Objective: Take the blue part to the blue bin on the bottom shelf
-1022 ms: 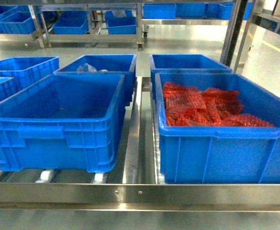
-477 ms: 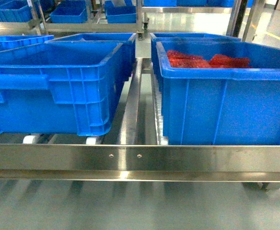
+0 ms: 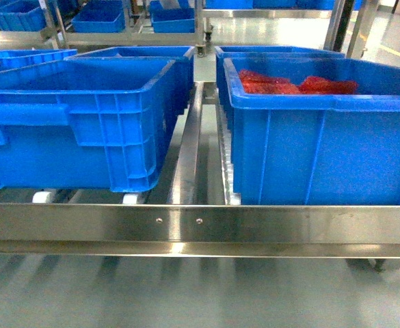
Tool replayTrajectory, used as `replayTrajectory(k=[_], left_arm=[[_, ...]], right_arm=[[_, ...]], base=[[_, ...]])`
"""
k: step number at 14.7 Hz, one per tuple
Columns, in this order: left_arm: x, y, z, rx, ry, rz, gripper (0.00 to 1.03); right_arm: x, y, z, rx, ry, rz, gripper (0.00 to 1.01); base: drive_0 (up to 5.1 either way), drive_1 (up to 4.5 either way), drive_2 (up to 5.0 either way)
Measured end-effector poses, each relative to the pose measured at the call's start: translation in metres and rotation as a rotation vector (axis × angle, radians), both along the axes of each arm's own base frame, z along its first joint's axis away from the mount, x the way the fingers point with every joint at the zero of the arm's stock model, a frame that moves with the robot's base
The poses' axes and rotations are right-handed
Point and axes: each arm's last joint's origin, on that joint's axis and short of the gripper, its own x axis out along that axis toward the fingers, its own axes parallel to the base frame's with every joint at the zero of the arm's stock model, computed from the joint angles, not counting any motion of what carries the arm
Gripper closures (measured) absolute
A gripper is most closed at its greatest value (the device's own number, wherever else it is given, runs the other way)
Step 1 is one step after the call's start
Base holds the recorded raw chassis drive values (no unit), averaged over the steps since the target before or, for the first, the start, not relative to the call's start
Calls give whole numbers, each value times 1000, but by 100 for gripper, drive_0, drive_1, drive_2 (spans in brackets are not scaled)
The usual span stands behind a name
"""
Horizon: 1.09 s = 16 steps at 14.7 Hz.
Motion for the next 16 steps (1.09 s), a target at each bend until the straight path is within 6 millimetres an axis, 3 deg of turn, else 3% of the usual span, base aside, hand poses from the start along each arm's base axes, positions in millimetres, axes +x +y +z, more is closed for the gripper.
replayTrajectory(k=[3, 13, 16], left_arm=[[0, 0, 1, -3, -7, 0, 60], [0, 0, 0, -1, -2, 0, 60], [0, 0, 0, 1, 2, -1, 60]], right_arm=[[0, 0, 1, 0, -6, 0, 3], [0, 0, 0, 0, -2, 0, 3], [0, 0, 0, 0, 0, 0, 3]], base=[[0, 0, 0], [-12, 405, -429], [0, 0, 0]])
